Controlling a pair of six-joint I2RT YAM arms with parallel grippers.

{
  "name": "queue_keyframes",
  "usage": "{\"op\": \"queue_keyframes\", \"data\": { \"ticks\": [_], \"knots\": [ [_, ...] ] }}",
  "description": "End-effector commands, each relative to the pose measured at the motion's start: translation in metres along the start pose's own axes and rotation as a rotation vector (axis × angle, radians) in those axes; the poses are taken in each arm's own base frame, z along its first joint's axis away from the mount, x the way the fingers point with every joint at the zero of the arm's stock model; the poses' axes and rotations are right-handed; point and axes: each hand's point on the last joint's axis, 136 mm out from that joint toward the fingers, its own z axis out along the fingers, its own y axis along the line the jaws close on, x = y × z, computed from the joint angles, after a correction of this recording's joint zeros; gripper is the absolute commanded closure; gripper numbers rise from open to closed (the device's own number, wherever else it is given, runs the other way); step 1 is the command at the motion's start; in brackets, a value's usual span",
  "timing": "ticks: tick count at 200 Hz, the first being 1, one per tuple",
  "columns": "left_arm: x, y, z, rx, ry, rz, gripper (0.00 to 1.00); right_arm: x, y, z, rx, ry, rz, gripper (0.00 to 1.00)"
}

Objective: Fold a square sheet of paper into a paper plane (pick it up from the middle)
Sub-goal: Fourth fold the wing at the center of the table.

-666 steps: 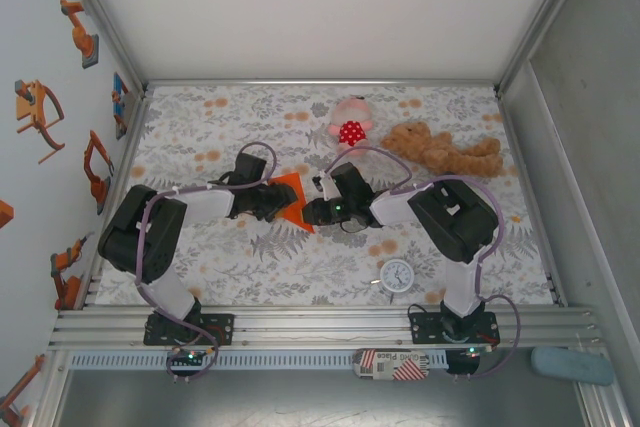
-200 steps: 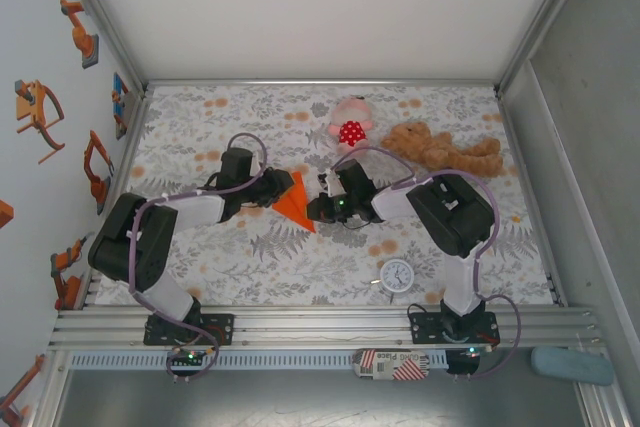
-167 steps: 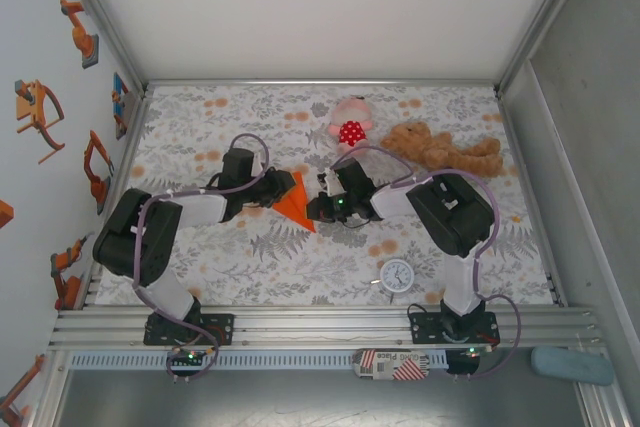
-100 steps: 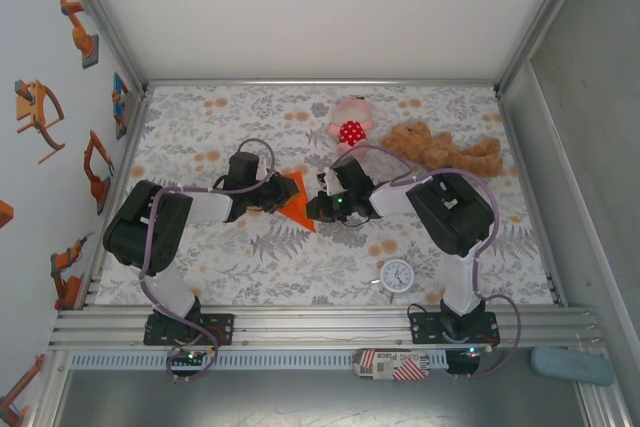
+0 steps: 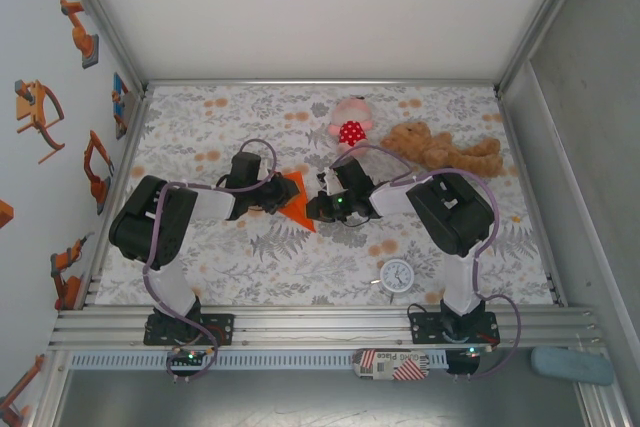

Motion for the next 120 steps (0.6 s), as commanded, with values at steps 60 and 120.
{"op": "queue_keyframes", "data": {
  "ticks": [60,120],
  "knots": [
    [-0.005,0.005,0.004,-0.025,-0.007,-0.020,0.88,0.029,-0.030,-0.002,0.092,0.088,0.087,0.87],
    [-0.006,0.004,0.005,-0.025,-0.003,-0.022,0.88,0.020,0.003,-0.017,0.002,0.059,0.033,0.81]
  ]
}}
